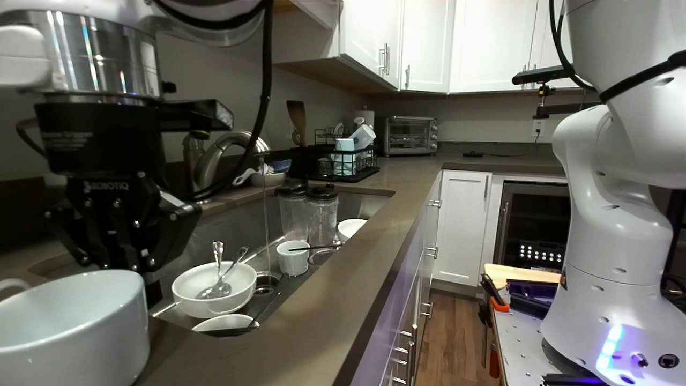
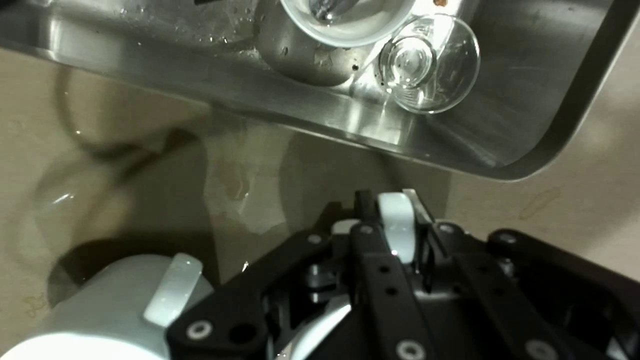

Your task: Pour some water into the cup.

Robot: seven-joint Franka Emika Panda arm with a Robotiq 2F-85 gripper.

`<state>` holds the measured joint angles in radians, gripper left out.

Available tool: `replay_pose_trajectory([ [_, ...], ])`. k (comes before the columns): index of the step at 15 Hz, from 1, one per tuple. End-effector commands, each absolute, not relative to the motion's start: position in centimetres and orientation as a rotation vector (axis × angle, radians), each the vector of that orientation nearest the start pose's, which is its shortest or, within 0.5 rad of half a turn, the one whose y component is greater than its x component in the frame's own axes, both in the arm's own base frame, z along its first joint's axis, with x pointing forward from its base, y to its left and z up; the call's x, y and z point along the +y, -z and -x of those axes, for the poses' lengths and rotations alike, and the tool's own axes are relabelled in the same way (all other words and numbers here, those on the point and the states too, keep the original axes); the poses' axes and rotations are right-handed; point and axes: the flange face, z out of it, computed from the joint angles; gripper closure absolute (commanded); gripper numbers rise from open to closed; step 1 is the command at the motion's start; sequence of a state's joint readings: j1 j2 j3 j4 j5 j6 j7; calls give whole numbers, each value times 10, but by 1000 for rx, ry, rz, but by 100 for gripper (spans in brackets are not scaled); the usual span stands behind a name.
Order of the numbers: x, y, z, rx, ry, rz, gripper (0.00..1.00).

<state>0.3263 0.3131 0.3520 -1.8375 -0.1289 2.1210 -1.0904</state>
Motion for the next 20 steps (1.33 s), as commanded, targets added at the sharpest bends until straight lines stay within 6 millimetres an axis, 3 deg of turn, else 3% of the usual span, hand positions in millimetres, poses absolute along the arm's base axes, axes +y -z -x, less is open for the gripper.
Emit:
replay_pose_trajectory([
  [1, 379, -387, -483, 2437, 17, -1922, 95],
  [5, 384, -398, -476, 2424, 1, -1910, 95],
  [9, 370, -408, -481, 2345, -13, -1955, 95],
  [15, 318, -423, -482, 2115, -32, -2192, 96],
  [20, 267, -434, -466, 1846, -57, -2484, 96],
])
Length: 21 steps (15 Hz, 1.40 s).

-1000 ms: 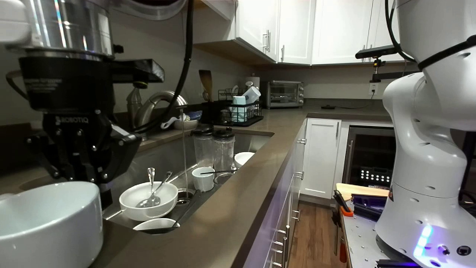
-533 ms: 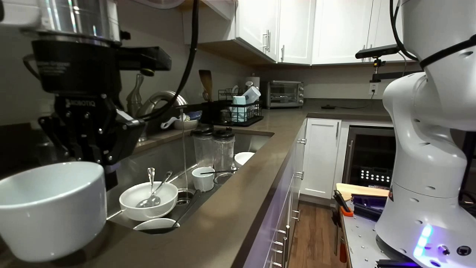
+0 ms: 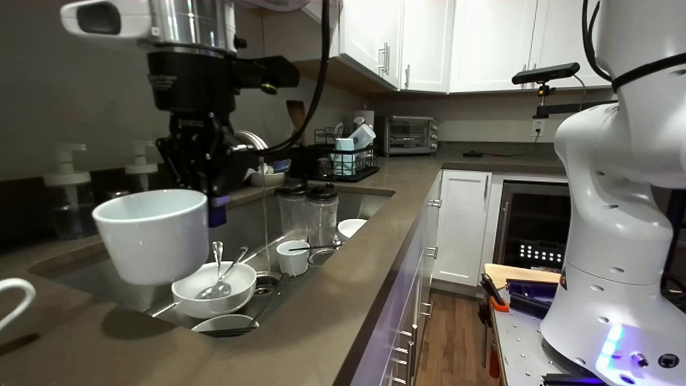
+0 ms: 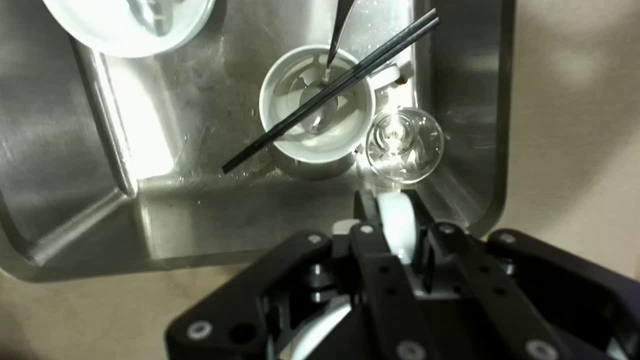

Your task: Pour some water into the cup.

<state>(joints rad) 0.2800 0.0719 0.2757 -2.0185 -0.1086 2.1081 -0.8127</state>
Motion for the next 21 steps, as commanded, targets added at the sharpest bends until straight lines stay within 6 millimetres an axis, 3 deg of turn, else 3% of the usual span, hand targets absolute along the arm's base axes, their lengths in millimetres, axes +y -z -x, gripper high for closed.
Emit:
replay_pose_trajectory([
  [1, 259, -435, -462, -1830, 66, 2587, 96],
  [5, 226, -438, -448, -1542, 87, 2640, 96],
  [6, 240, -428, -461, -1663, 32, 2602, 84],
  [8, 229, -431, -456, -1600, 39, 2621, 84],
  [12, 227, -432, -453, -1585, 43, 2628, 84],
  [13, 227, -432, -453, -1585, 44, 2628, 96],
  [17, 255, -422, -454, -1456, 108, 2682, 96],
  [21, 288, -408, -441, -1183, 175, 2797, 96],
])
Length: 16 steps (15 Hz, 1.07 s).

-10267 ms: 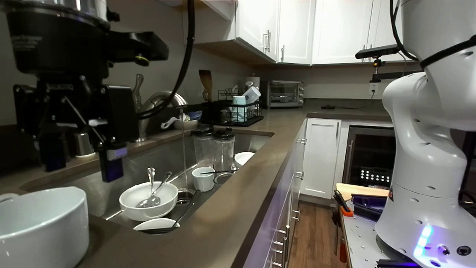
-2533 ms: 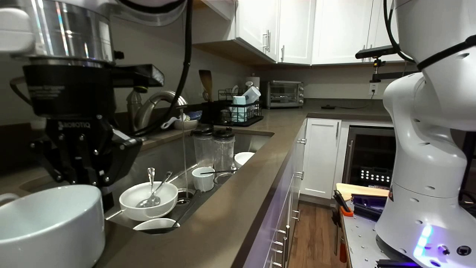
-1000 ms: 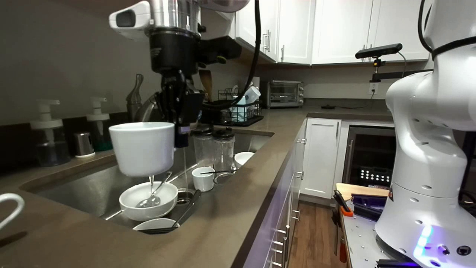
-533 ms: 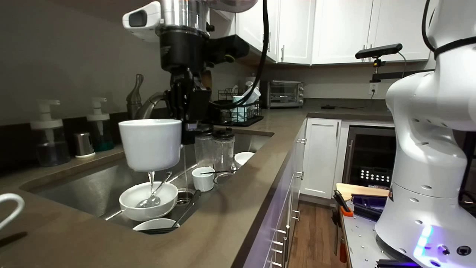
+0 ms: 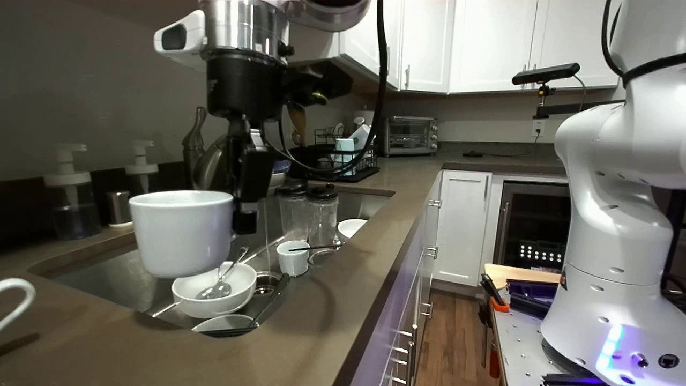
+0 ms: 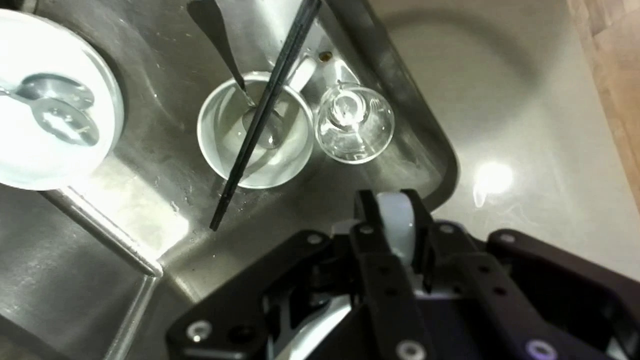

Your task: Pour some water into the cup.

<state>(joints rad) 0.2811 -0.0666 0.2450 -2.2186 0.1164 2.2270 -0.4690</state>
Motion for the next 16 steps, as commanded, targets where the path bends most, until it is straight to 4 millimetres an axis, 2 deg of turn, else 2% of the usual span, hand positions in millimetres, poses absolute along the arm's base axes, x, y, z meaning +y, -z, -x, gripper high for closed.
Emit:
replay_pose_trajectory([
  [1, 295, -406, -435, -1120, 190, 2822, 96],
  [4, 305, -398, -418, -962, 226, 2883, 96],
  [8, 292, -408, -418, -802, 252, 2940, 96],
  [13, 253, -438, -447, -709, 242, 2973, 96],
  [16, 224, -443, -455, -633, 203, 2994, 96],
])
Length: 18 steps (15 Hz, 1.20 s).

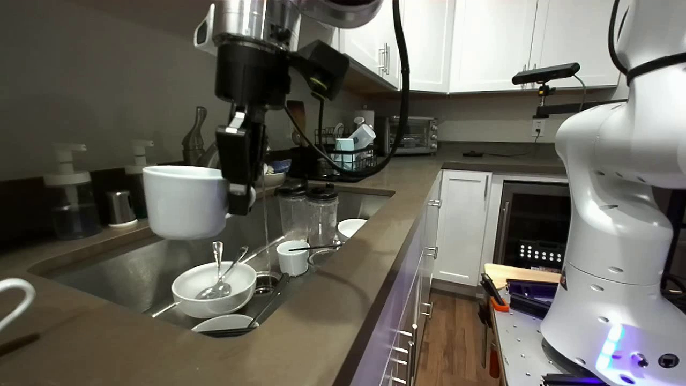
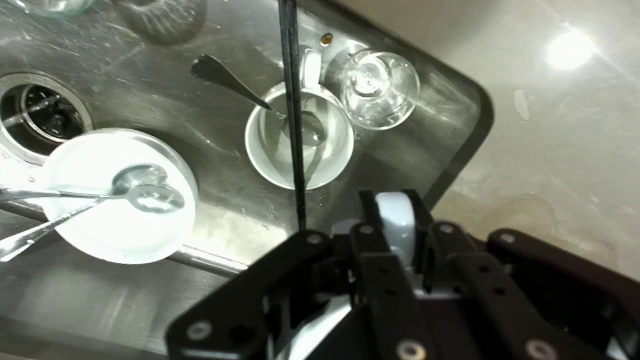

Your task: Pour some water into the cup.

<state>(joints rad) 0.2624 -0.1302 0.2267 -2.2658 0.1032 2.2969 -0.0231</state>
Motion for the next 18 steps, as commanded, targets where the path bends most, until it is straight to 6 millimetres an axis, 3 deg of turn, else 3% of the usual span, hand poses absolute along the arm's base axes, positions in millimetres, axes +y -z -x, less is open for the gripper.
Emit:
replay_pose_trajectory([
  [1, 214, -441, -456, -601, 187, 2998, 96],
  [9, 140, -416, -450, -373, 89, 3042, 96],
  [18, 89, -406, -446, -209, -23, 3105, 96],
])
